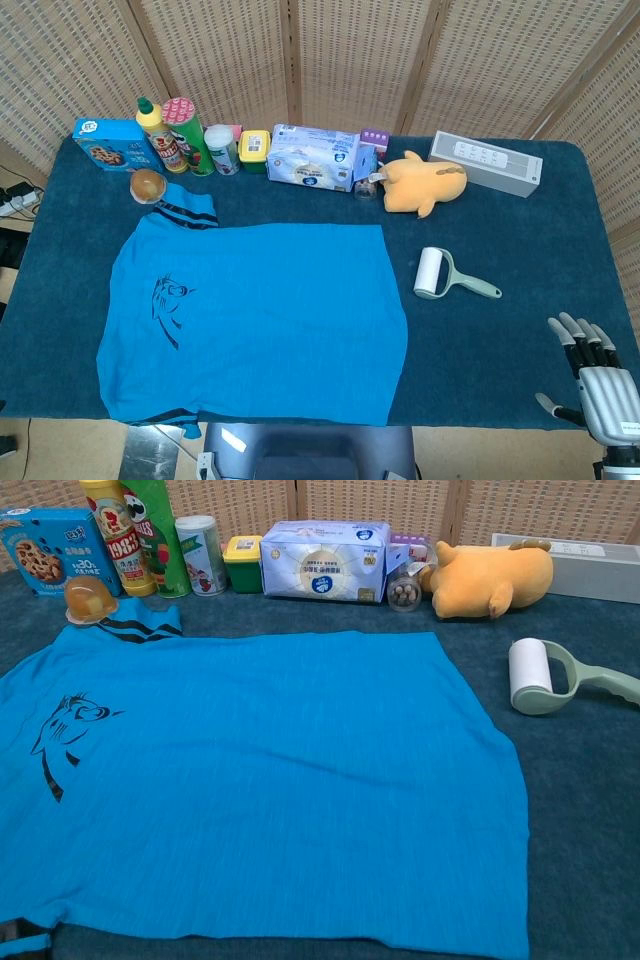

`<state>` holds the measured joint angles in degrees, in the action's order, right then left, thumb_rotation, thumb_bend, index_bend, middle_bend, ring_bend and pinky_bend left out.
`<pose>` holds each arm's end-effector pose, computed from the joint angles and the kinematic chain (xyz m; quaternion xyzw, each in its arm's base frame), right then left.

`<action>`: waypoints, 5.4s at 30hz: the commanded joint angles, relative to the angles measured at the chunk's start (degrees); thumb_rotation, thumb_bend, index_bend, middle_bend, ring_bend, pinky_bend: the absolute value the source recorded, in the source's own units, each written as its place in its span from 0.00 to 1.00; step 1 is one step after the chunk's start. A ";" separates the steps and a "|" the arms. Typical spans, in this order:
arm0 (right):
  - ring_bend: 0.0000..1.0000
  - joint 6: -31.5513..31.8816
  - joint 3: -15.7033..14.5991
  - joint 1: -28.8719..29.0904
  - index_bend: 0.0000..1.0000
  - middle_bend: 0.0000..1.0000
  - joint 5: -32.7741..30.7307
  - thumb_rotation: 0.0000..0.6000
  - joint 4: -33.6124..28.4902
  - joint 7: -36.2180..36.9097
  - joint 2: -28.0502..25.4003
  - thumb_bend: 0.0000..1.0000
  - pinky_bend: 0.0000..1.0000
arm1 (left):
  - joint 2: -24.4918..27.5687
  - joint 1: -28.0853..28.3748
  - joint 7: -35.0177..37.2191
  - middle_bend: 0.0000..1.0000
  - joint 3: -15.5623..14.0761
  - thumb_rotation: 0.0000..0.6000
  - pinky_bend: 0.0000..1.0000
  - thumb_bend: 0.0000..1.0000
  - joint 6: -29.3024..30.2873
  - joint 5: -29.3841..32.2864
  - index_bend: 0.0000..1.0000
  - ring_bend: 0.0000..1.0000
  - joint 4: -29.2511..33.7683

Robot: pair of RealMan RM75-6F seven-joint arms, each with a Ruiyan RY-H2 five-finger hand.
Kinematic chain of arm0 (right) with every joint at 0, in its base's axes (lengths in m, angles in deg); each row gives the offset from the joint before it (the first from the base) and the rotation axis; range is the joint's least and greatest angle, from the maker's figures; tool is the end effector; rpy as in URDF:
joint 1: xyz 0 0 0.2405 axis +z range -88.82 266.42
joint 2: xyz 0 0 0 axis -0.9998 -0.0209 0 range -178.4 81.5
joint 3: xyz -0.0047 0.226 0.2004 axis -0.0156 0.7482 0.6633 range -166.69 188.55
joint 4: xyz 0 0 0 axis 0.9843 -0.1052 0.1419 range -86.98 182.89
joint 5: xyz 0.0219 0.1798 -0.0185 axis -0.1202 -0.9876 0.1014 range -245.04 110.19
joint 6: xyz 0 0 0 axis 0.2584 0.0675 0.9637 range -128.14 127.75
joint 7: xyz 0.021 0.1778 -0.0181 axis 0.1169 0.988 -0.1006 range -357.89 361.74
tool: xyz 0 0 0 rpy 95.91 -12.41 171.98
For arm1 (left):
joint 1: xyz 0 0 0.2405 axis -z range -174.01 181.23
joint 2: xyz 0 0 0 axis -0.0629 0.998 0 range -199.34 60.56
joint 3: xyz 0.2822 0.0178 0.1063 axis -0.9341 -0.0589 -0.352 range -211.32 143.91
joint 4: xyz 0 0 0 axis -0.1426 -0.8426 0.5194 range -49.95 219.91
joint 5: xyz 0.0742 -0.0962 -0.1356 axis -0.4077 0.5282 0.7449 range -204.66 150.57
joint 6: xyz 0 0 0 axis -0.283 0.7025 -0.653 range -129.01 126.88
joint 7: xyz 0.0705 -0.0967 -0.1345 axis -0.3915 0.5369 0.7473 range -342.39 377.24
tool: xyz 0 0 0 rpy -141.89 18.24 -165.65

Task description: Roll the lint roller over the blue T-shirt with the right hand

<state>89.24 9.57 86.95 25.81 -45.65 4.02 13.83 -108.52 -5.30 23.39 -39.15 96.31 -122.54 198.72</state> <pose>-0.3407 -0.1643 0.2054 0.6022 -0.4048 0.3862 0.5695 -0.2827 0.1214 0.3154 -0.5609 -0.4240 -0.3787 0.6018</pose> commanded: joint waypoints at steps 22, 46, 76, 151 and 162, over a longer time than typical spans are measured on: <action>0.03 -27.49 10.99 20.45 0.05 0.08 -14.71 1.00 11.71 4.13 9.89 0.00 0.05 | -0.47 1.26 -1.37 0.00 1.19 1.00 0.00 0.08 -1.98 2.71 0.00 0.00 1.47; 0.16 -38.10 13.24 29.61 0.20 0.21 -22.00 1.00 30.89 7.23 23.61 0.18 0.20 | -0.40 3.23 -3.29 0.00 3.32 1.00 0.00 0.08 -5.43 10.06 0.00 0.00 4.16; 0.45 -40.79 13.06 32.33 0.48 0.56 -23.06 1.00 41.13 10.73 31.68 0.70 0.64 | -0.54 4.64 -6.08 0.00 4.48 1.00 0.00 0.08 -7.80 14.19 0.00 0.00 5.83; 0.66 -23.36 5.17 67.34 0.59 0.73 -78.22 1.00 -4.27 -50.75 22.84 1.00 0.94 | 1.77 5.16 0.35 0.00 3.07 1.00 0.00 0.08 -10.41 11.13 0.00 0.00 3.66; 0.66 -24.54 5.94 67.55 0.59 0.73 -82.08 1.00 -1.45 -55.26 25.03 1.00 0.94 | 1.92 5.21 0.88 0.00 2.89 1.00 0.00 0.08 -10.51 10.76 0.00 0.00 3.44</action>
<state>64.79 15.46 154.45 -56.08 -47.39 -50.94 38.57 -106.60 -0.09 24.27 -36.25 85.80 -111.78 202.16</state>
